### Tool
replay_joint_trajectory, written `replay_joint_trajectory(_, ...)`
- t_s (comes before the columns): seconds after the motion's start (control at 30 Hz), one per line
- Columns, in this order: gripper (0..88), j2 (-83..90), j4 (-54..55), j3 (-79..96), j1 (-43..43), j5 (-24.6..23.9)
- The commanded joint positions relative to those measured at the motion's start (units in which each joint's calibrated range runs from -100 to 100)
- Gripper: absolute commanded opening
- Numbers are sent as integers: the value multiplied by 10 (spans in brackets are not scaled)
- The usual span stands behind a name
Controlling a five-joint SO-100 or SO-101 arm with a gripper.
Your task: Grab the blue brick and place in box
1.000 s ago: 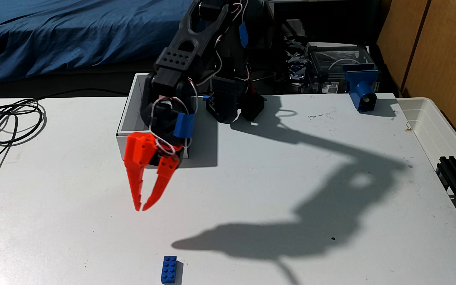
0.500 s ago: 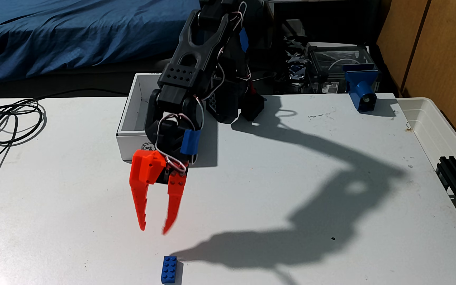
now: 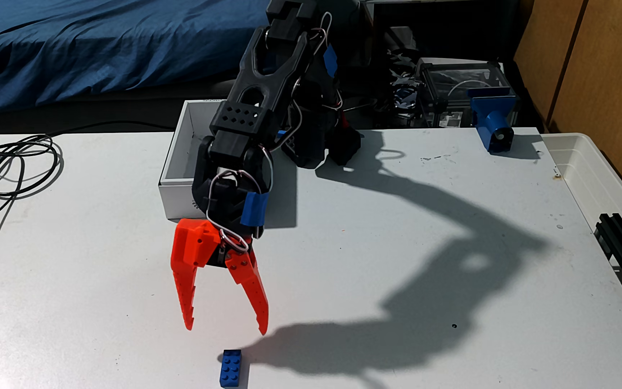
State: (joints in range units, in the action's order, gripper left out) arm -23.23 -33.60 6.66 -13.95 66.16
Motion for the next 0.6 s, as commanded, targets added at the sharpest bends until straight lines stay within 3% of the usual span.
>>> replay_joint_trajectory(0.0, 358, -6, 7, -29, 3, -3)
replay_joint_trajectory(0.57, 359, -107, 6, -147, 9, -15)
